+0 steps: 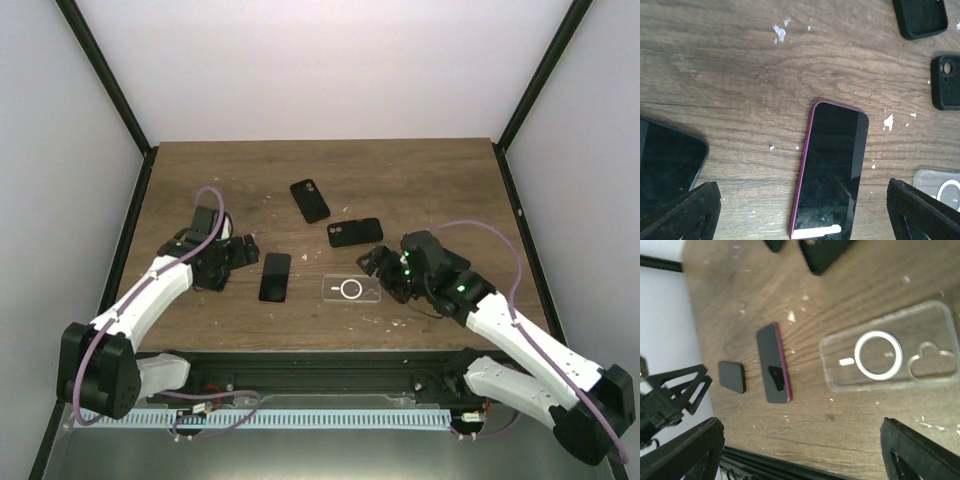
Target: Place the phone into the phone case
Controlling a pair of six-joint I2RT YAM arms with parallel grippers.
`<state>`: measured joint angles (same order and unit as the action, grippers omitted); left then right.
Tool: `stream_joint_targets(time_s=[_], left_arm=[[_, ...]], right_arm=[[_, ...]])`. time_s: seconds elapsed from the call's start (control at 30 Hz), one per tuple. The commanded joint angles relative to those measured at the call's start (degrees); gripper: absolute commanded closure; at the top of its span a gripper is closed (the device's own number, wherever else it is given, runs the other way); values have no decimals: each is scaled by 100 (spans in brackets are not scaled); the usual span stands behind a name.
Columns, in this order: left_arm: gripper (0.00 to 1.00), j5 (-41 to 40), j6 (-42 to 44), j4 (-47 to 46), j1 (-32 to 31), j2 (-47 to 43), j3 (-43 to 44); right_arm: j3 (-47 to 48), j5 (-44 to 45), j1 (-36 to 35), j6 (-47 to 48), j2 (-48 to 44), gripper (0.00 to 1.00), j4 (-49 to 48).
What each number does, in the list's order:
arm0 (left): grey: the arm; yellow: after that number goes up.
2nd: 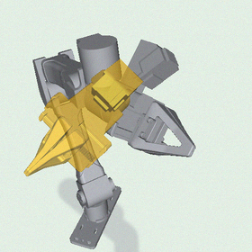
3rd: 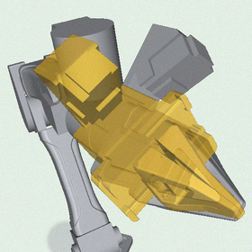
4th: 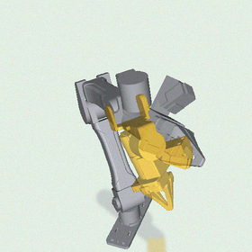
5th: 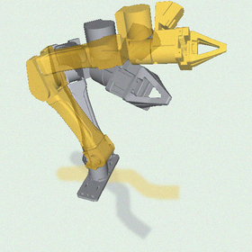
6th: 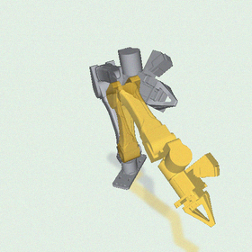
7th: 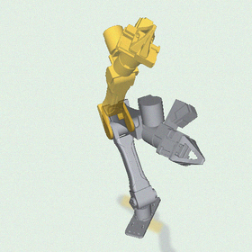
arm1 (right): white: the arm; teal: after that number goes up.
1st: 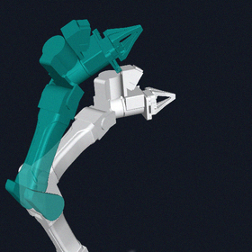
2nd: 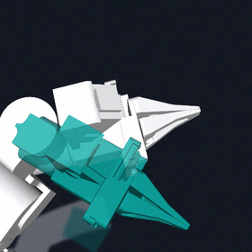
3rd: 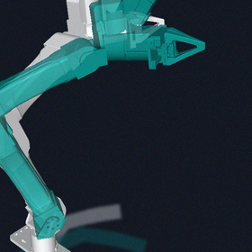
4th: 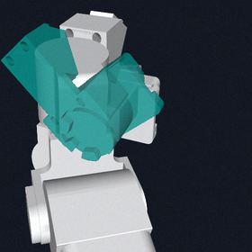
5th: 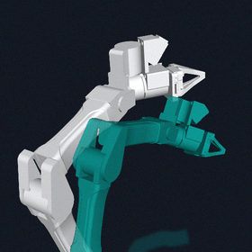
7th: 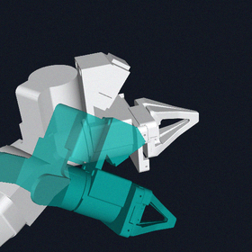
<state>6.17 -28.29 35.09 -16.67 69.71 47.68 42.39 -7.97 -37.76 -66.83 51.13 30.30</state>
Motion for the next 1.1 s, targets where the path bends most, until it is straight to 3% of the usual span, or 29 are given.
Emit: stream_joint_targets(time_s=[0.0,0.1,0.23,0.33,0.47,0.57,0.83,1.07], left_arm=[[8,456,-89,-769,-30,162,-308],[9,685,-144,-1043,-34,430,-407],[11,811,-174,-1271,-75,820,-493],[13,941,-197,-1459,-108,964,-614],[15,1194,-269,-1652,-127,1106,-731],[15,1368,-309,-1756,-126,1139,-811],[16,2003,-540,-2129,-126,1071,-1126],[16,1944,-473,-2080,-127,1139,-1141]], right_arm=[[-379,-246,-99,-356,371,16,-470],[-483,-110,-109,399,596,18,-1051],[-536,-269,-109,2360,862,19,-1843],[-207,-76,-88,3268,1362,21,-1651],[611,13,-5,4345,2480,35,-1000],[1132,23,17,4907,3178,47,-677],[2250,-183,49,6196,4637,57,222],[2431,-247,49,6846,5122,57,233]])
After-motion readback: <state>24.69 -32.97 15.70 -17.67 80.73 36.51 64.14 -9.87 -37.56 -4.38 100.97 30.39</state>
